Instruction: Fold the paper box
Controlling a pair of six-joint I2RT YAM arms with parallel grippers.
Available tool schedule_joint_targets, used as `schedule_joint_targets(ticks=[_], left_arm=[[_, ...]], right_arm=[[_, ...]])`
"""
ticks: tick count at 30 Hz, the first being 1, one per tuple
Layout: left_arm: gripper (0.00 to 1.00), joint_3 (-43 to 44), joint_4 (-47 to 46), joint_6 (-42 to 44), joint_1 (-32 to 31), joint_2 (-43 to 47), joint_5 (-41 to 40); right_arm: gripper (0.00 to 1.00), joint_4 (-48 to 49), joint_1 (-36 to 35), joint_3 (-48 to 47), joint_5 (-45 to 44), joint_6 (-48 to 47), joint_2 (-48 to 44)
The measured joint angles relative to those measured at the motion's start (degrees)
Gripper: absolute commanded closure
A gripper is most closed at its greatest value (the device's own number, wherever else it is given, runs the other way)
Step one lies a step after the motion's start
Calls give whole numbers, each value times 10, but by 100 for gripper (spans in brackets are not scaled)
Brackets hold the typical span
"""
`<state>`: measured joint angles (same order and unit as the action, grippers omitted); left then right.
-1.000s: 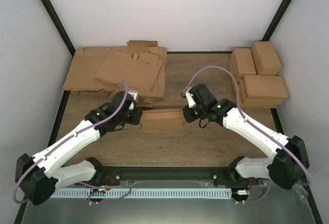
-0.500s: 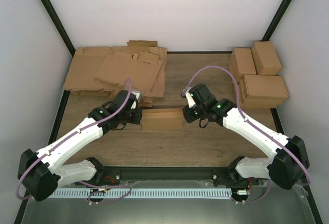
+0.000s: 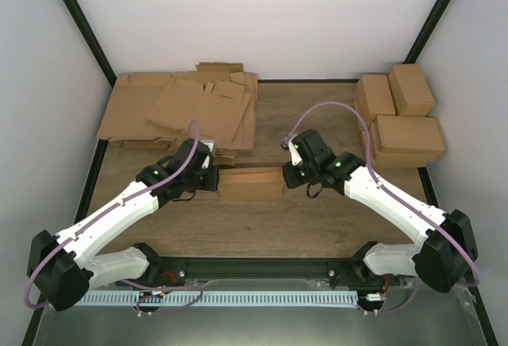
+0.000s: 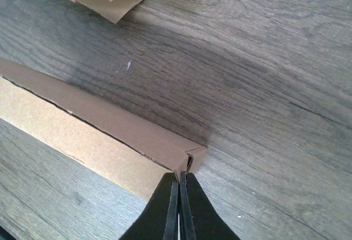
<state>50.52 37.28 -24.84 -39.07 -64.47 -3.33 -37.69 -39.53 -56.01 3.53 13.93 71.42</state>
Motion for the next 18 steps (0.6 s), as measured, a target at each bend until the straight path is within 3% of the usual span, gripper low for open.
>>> schedule_joint_targets(ticks=[18], left_arm=[[96,-32,-33,-98,2,27,10]], right_arm=[[99,4,-17,0,-21,118,0]])
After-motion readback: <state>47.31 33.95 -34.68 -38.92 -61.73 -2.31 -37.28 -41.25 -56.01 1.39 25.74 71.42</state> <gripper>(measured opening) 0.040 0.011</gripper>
